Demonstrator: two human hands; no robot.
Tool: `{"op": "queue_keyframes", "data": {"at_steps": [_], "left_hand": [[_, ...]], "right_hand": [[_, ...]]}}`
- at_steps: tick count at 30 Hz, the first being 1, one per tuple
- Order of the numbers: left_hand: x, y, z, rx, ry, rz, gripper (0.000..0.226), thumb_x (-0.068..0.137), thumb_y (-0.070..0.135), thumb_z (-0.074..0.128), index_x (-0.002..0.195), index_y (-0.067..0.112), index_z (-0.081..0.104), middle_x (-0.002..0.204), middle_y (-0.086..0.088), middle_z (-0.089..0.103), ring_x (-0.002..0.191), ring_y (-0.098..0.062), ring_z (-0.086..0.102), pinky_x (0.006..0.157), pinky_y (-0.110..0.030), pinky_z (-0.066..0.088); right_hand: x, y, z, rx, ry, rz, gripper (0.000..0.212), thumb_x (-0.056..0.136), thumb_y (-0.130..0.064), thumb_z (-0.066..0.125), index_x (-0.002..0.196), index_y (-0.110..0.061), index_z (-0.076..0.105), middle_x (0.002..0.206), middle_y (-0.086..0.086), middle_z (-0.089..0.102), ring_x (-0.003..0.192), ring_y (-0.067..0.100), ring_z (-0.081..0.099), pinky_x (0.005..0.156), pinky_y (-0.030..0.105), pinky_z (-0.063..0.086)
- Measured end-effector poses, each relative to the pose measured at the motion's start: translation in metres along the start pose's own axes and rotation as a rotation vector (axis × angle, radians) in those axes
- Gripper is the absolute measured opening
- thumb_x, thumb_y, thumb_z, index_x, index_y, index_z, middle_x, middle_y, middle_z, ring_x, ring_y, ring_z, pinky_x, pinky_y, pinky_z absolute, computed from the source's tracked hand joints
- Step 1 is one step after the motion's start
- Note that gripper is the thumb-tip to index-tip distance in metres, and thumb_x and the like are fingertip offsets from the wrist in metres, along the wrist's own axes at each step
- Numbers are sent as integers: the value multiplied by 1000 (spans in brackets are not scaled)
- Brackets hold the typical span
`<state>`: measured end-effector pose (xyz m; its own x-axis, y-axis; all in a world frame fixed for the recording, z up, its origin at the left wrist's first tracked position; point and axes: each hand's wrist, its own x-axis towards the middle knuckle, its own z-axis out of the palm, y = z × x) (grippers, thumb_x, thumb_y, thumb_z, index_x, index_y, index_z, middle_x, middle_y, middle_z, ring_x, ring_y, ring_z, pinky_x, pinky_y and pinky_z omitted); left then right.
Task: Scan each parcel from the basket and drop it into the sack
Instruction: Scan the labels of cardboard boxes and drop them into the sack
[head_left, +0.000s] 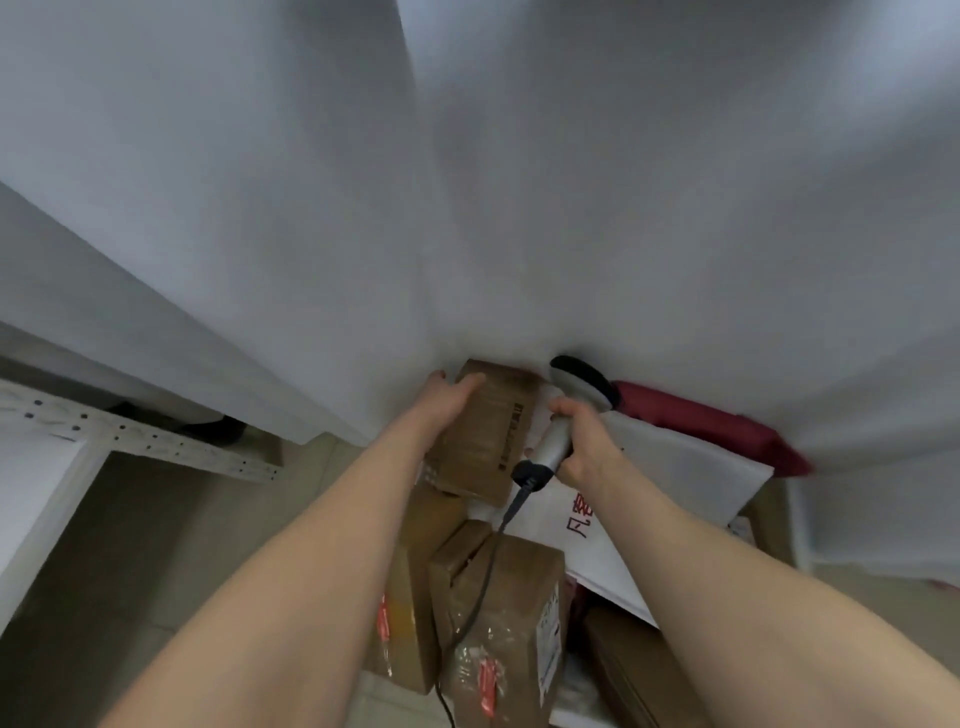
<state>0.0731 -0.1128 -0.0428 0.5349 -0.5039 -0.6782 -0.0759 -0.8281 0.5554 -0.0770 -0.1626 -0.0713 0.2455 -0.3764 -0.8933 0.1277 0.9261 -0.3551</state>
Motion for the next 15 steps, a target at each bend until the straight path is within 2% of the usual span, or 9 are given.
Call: {"op": "queue_keyframes", "data": {"at_steps": [2,4,7,10,12,13,15], "left_hand": [[15,0,3,-70,-50,-34,76,94,50,50,151,10,20,153,-9,30,135,-27,36,106,-36,35],[19,1,7,-134,-131,-60,68,92,55,48,145,14,35,146,-7,42,122,-22,45,97,-33,39],[13,0,10,-192,-170,-91,58,94,56,45,137,17,47,138,-3,48,122,-22,45,99,-35,40],[-4,-3,7,-243,-200,-131,56,93,59,43,134,20,47,128,-3,52,115,-21,47,92,-39,46],[-21,-4,5,-310,-178,-158,57,92,59,45,132,19,47,125,-6,55,111,-22,51,91,-43,51],[-27,-4,5,-353,-156,-173,57,91,59,46,131,18,48,123,-8,56,111,-25,53,92,-46,51],[-48,-3,1,-460,-111,-210,59,89,60,46,130,19,48,123,-10,57,113,-29,54,90,-50,52]], "right_hand": [[7,5,3,52,-52,25,6,91,-12,58,94,-7,57,81,12,57,74,27,56,80,42,51],[8,9,0,95,-101,40,5,92,-12,56,89,-9,58,80,13,61,75,28,59,75,42,51],[4,10,-7,104,-107,32,6,93,-14,55,92,-10,59,85,13,63,79,29,61,79,44,52],[-9,9,-16,107,-88,10,8,94,-15,54,95,-9,60,87,12,63,80,30,61,86,47,52],[-25,9,-22,86,-58,-2,18,93,-18,56,106,-7,61,95,14,64,91,33,62,94,49,50],[-30,9,-24,80,-38,-7,23,94,-21,57,112,-7,60,99,14,65,94,33,62,91,49,52],[-47,8,-25,63,13,-42,27,96,-27,58,118,-12,57,105,12,67,96,33,63,76,46,51]]}}
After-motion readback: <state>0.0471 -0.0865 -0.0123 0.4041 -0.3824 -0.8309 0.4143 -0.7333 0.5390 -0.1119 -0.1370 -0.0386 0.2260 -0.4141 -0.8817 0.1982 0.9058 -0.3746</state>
